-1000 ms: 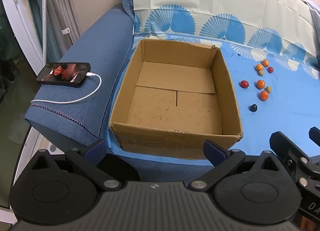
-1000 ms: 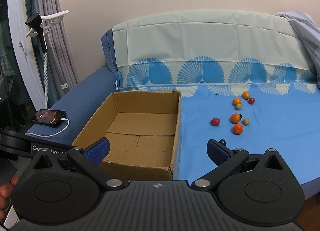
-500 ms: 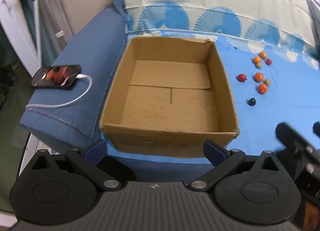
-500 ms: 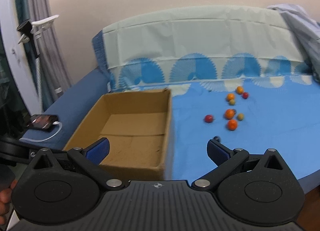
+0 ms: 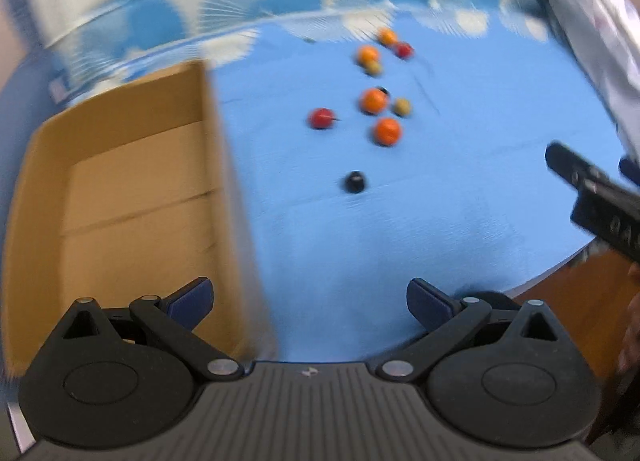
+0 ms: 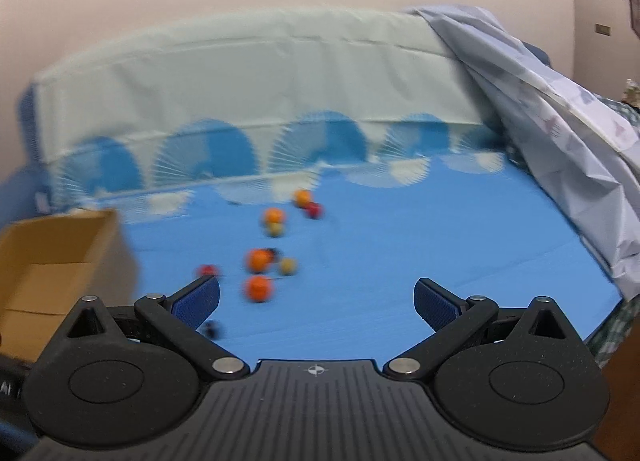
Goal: Organize fruits
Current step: 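Grasp the dark round fruit with the left tool while the right tool grasps a mandarin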
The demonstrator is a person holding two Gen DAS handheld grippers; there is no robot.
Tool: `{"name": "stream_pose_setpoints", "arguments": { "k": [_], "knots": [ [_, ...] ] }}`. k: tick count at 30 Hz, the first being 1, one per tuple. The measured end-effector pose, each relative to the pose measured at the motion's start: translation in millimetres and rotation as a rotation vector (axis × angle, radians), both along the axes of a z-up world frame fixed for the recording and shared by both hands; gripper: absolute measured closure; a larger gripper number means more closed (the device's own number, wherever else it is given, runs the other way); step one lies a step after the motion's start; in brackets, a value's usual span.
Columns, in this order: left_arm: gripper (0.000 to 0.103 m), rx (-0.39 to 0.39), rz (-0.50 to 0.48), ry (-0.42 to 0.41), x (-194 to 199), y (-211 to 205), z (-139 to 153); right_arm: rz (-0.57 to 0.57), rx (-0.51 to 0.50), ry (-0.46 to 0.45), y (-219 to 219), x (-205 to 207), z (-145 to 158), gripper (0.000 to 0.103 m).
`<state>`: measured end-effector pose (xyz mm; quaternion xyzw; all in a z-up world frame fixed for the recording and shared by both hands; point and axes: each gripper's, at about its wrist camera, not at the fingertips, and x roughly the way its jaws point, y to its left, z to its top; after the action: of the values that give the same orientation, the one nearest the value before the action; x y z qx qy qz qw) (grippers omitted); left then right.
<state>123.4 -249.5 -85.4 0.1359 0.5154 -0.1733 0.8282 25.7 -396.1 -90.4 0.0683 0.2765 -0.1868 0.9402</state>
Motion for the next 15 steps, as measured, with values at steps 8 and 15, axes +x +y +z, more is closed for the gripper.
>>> {"name": "stream_pose_setpoints", "arguments": {
  "k": [8, 15],
  "knots": [
    [0.0, 0.064, 0.012, 0.096, 105, -60, -98, 0.059, 0.111, 0.204, -72, 95, -97, 0.0],
    [0.001, 0.128, 0.01, 0.132, 158, -68, -151, 0.191, 0.262, 0.286, -66, 174, -155, 0.001]
  ]
}}
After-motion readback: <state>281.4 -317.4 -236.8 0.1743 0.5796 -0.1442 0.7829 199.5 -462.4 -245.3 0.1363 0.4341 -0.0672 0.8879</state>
